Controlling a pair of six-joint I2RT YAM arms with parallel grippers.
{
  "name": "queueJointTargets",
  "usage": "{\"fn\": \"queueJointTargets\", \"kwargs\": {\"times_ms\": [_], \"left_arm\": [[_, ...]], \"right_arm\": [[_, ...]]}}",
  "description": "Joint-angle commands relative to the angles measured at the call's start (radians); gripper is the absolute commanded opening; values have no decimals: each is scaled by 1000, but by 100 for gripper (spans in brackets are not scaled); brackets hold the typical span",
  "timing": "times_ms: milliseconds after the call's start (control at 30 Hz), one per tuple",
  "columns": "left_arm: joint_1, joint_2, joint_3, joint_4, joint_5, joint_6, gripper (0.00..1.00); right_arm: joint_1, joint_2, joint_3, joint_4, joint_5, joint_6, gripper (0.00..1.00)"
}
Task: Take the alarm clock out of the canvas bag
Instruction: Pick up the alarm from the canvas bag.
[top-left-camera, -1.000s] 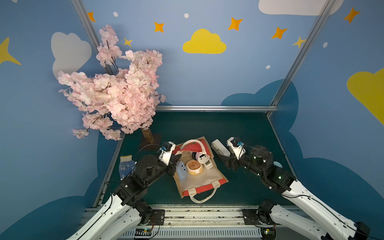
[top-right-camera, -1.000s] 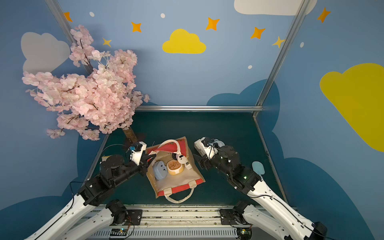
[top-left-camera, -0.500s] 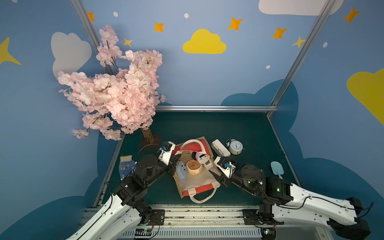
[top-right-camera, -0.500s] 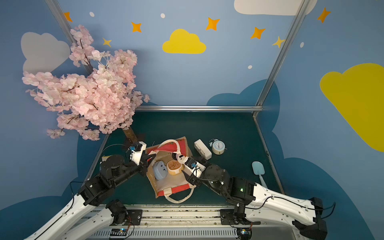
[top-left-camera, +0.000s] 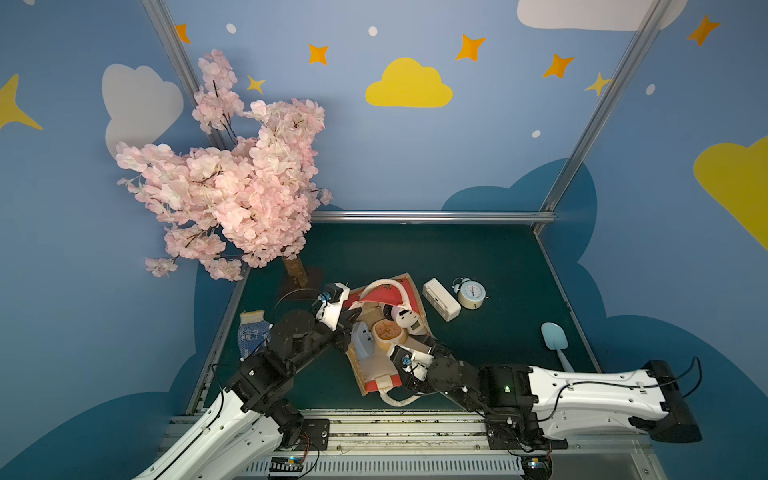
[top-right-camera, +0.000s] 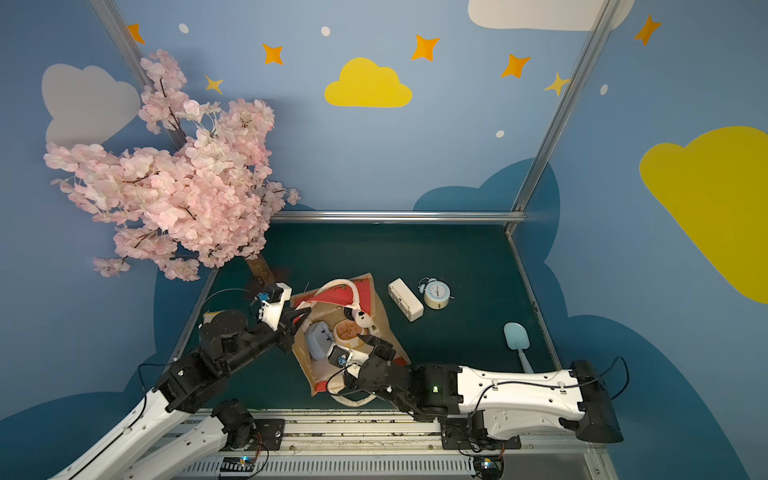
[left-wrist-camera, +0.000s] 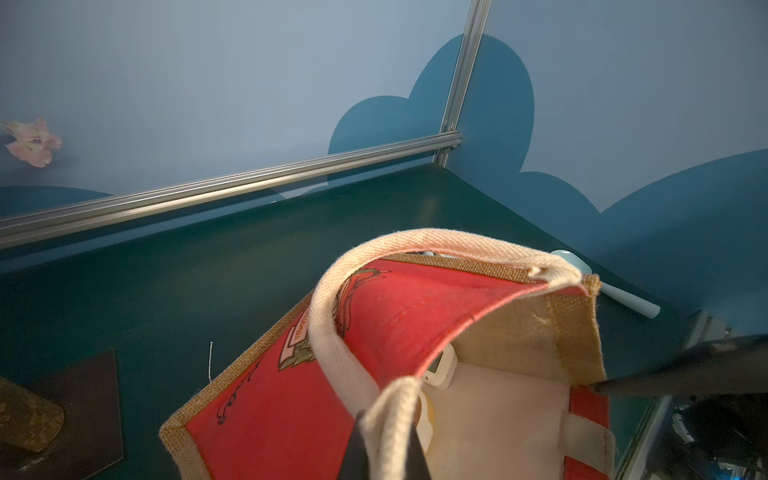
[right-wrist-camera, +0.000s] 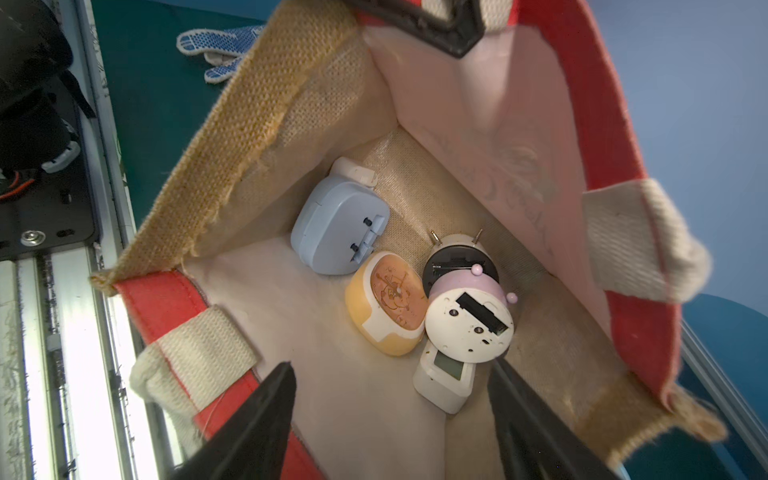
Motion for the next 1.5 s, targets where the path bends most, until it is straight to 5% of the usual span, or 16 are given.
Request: {"fn": "queueJointTargets", "kwargs": {"times_ms": [0, 300, 600, 1133, 1467], "left_arm": [[-8, -23, 16, 37, 12, -2, 6], [-16, -8, 13, 64, 22, 8, 6], [-19, -13, 16, 78, 22, -9, 6], [-19, -29, 23, 49, -5, 1, 6], [-21, -27, 22, 59, 19, -11, 6]], "right_arm": [[-49, 26, 46, -12, -83, 44, 74], [-172, 167, 107, -54, -239, 20, 73], [-238, 341, 196, 27, -406, 152, 73], [-219, 570, 299, 0, -362, 253, 68], [-245, 703, 408, 30, -380, 332, 77]]}}
